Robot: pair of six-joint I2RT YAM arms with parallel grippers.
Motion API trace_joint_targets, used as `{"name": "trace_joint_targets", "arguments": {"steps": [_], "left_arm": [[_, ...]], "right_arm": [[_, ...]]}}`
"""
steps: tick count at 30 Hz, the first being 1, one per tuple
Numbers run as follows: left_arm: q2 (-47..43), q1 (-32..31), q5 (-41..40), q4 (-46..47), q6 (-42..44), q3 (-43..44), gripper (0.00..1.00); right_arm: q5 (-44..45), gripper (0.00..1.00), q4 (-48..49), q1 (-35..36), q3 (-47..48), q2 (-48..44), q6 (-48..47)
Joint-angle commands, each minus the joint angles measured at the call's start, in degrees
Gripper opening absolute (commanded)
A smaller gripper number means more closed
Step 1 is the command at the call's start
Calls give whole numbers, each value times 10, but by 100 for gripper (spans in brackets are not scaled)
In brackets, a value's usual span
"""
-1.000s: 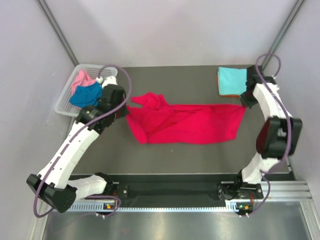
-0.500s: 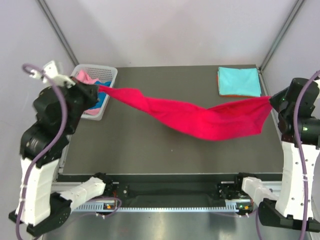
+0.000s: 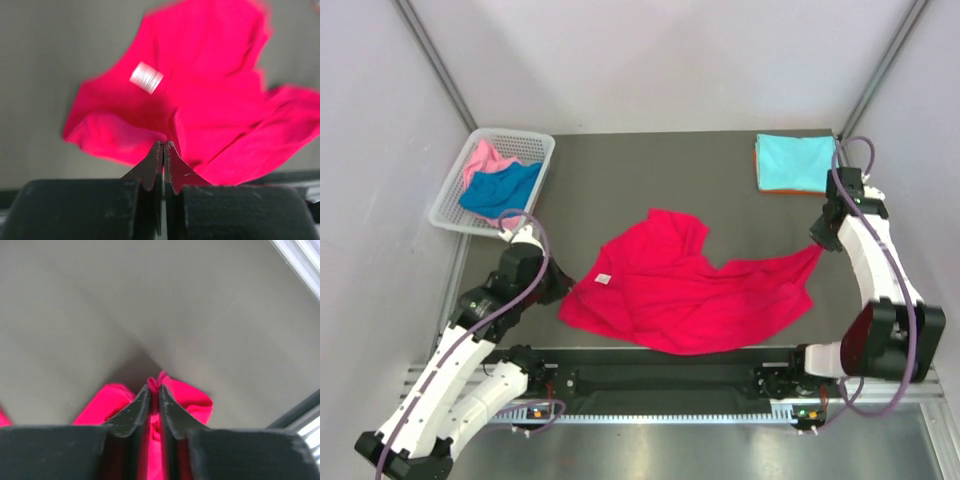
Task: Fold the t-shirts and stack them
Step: Flatten the tshirt out
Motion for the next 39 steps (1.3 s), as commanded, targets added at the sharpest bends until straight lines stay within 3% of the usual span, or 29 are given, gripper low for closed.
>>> {"name": "trace_joint_targets", "arguments": {"steps": [1,4,9,13,19,21,25,39], "left_arm": [[-34,2,84,73,-44,-49,0],[-23,2,76,71,-25,-52,0],[-5,2,47,92,2,-58,0],[2,2,54,112,13,-69,0],[8,2,46,116,39,-69,0],[7,2,44,119,41,-71,0],[7,2,49,121,42,-69,0],[-2,1,47,110,47,-68,0]], "right_arm": [[32,15,21,-8,52,67,7],[33,30,-55,2,105,127,51],[47,48,-110,31,112,117,84],[17,49,-108,67,87,100,120],[-26,46,-85,226,58,128,228],[-28,45,-89,244,61,150,251],[-15,41,-90,253,61,191,294],[17,36,-62,259,-5,204,368]]}}
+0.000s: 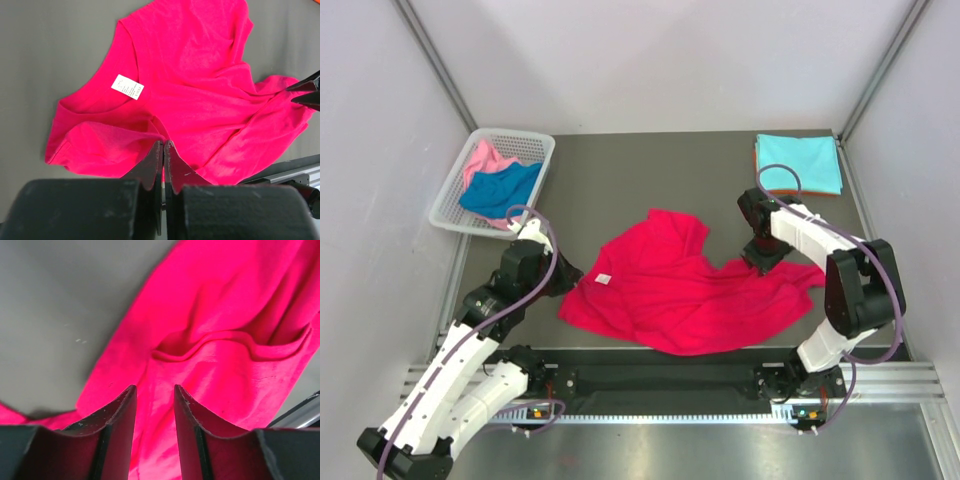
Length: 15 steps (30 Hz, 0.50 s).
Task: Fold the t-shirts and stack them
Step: Flatten the tshirt out
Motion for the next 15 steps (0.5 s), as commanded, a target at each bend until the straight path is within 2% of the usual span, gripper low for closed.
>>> {"name": "trace_joint_targets", "arguments": {"steps": [1,15], "left_arm": [[-10,1,-7,20,10,-1,0],[-13,1,-10,19,8,-3,0]], "right_arm": [[36,36,8,4,-6,1,37],[53,35,36,-11,-16,20,45]]}}
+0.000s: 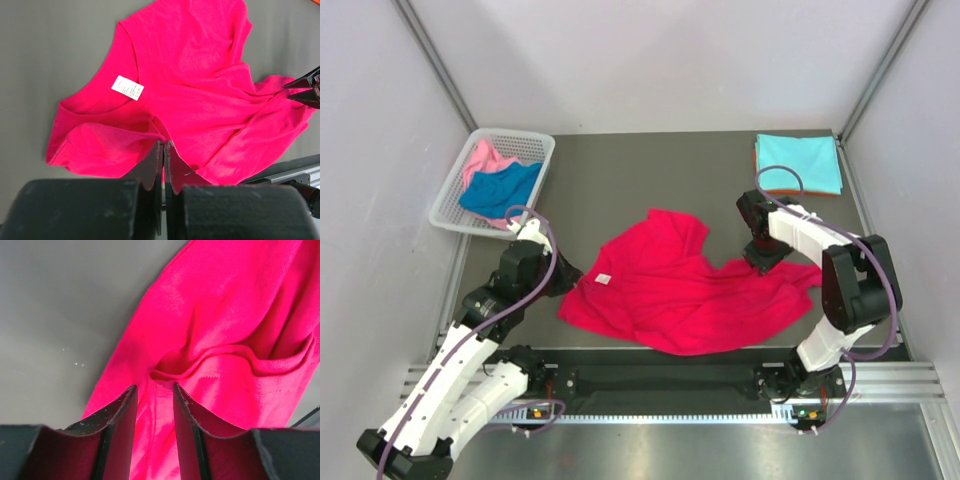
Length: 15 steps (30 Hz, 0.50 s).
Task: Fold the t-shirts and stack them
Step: Flatten the tshirt out
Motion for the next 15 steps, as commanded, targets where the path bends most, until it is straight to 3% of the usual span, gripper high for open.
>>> {"name": "trace_joint_targets", "arguments": {"steps": [1,11,14,15], "left_arm": [[-9,1,-10,19,3,-2,0],[-4,1,-12,19,2,-3,0],[-2,1,-11,20,2,-3,0],[-1,1,-11,19,2,-3,0]], "right_arm": [[22,35,15,-7,-1,6,9],[33,30,15,-16,-21,11,20],[44,15,13,-22,-34,-2,25],[47,5,10,-24,-35,-7,28]]}}
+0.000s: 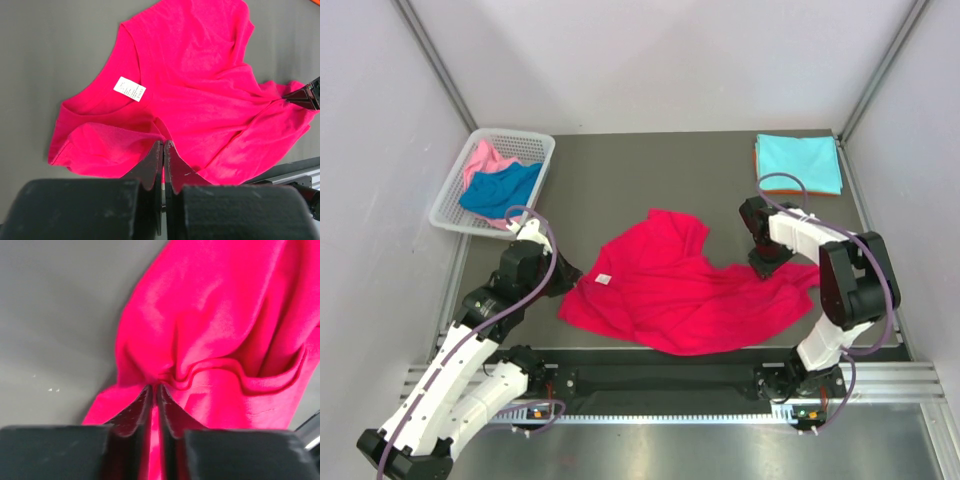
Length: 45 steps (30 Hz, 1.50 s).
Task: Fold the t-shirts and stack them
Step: Flatten the tshirt out
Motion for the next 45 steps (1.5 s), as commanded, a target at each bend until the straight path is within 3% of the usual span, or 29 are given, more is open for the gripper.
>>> {"name": "trace_joint_targets", "arguments": {"steps": [1,9,12,18,20,22,30,35,40,42,44,45], "left_arm": [[0,1,-5,20,2,-2,0],[8,1,-4,23,-1,-2,0],[11,1,-3,24,-1,-3,0],[5,1,-7,19,-1,-1,0],[6,1,-7,18,-1,-3,0],[7,1,-7,20,-1,-3,0],[18,1,-21,23,0,7,0],[54,1,-59,34,-8,79,0],[166,7,-130,55,7,218,0],[229,40,-122,58,17,297,0],[269,81,-61,58,14,360,0],[305,116,-38,56,11,430,0]], "right_arm": [[36,0,-8,-12,-9,-31,18],[78,1,-26,-16,12,-70,-16],[67,9,2,-18,6,-73,-55],[46,14,40,-16,-21,-80,-69],[45,11,47,-16,-29,-82,-72],[45,0,59,-16,-36,-92,-73],[59,0,61,-16,-22,-136,-106],[62,0,57,-17,48,-196,-177],[40,0,82,-17,172,-240,-302],[45,0,81,-21,264,-242,-339],[50,0,61,-29,377,-226,-360],[51,0,53,-32,417,-218,-374]]}}
